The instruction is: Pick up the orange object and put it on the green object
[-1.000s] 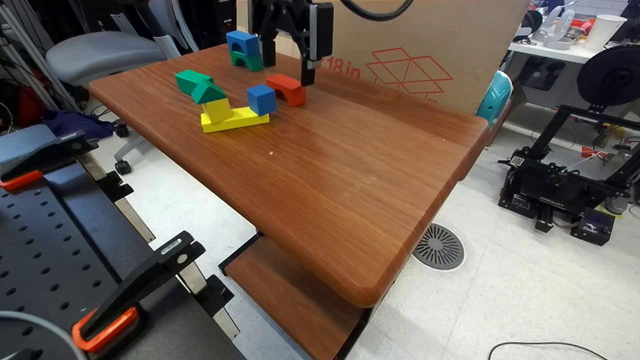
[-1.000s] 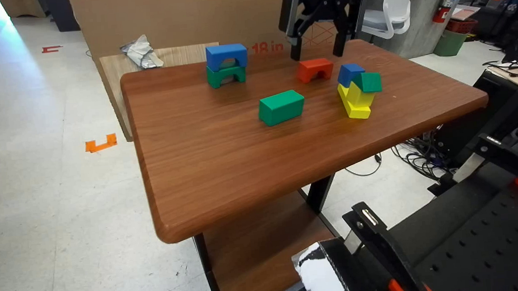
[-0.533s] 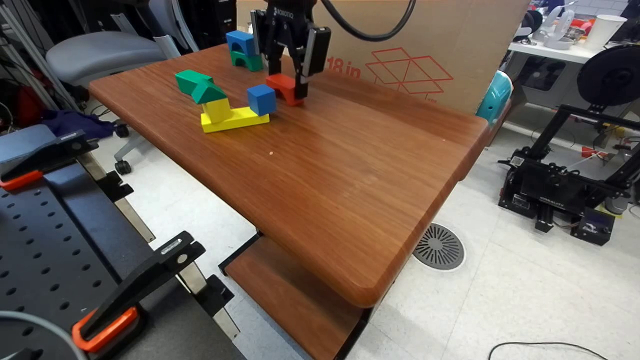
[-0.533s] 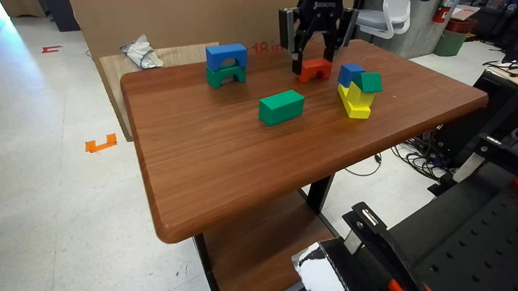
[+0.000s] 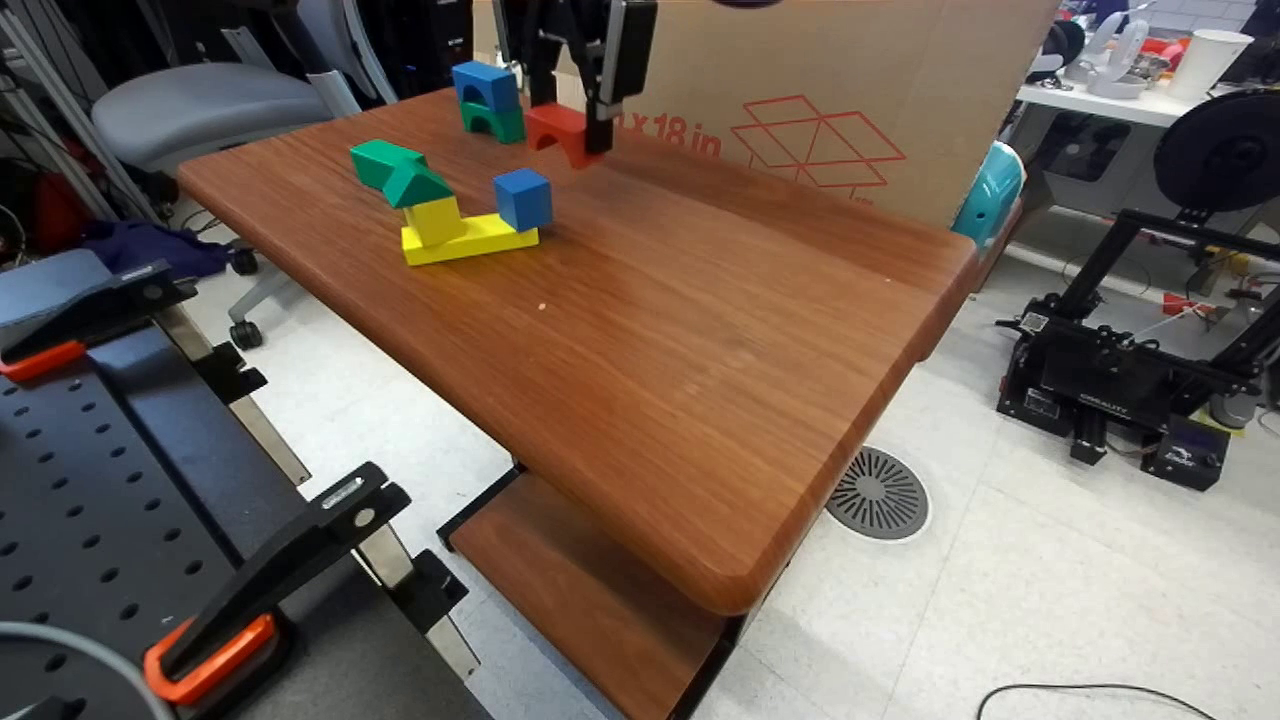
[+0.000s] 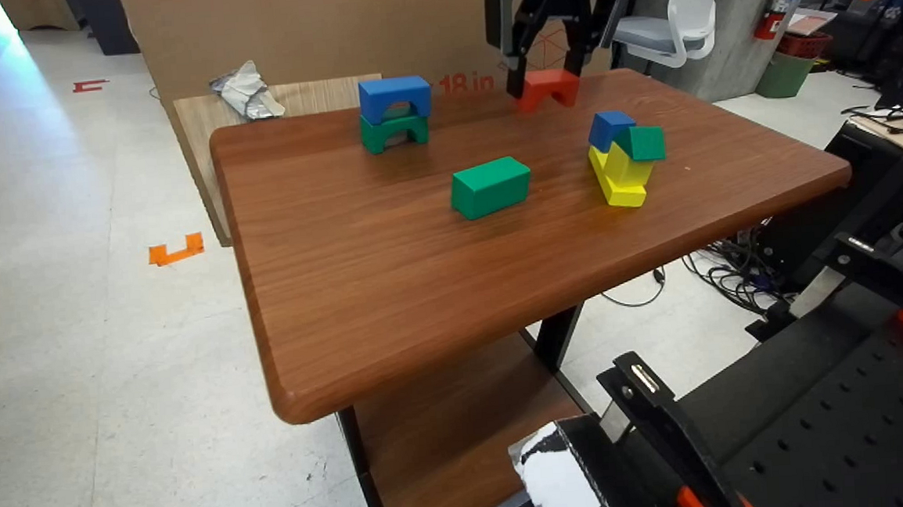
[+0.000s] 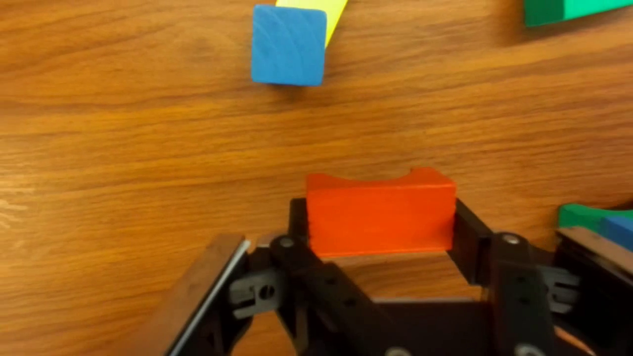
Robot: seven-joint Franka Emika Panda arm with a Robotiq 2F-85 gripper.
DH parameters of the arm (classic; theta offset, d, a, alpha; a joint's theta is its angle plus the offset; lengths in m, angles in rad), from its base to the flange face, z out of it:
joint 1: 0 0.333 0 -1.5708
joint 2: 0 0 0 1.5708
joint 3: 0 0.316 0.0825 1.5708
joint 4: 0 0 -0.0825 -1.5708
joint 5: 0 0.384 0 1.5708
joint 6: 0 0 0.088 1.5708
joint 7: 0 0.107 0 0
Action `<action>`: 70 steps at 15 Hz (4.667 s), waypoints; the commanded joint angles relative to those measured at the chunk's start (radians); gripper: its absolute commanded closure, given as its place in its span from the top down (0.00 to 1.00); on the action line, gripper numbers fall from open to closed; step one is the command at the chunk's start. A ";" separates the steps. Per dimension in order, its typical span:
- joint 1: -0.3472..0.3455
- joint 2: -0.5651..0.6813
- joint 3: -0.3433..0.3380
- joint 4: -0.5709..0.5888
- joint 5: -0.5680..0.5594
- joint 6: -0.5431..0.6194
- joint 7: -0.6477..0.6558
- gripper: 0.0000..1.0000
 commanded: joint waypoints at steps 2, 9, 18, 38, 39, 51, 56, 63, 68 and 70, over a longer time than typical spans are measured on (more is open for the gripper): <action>0.035 -0.176 0.009 -0.192 0.001 0.082 0.035 0.42; 0.090 -0.240 0.036 -0.280 0.001 0.094 0.098 0.42; 0.130 -0.217 0.056 -0.286 -0.016 0.068 0.110 0.42; 0.167 -0.161 0.046 -0.276 -0.100 0.078 0.123 0.42; 0.168 -0.160 0.046 -0.275 -0.107 0.080 0.123 0.42; 0.167 -0.128 0.062 -0.238 -0.103 0.072 0.104 0.42; 0.163 -0.109 0.064 -0.213 -0.095 0.064 0.093 0.42; 0.157 -0.145 0.074 -0.255 -0.070 0.066 0.090 1.00; 0.147 -0.213 0.085 -0.337 -0.049 0.103 0.075 1.00; 0.135 -0.270 0.094 -0.392 -0.025 0.121 0.062 1.00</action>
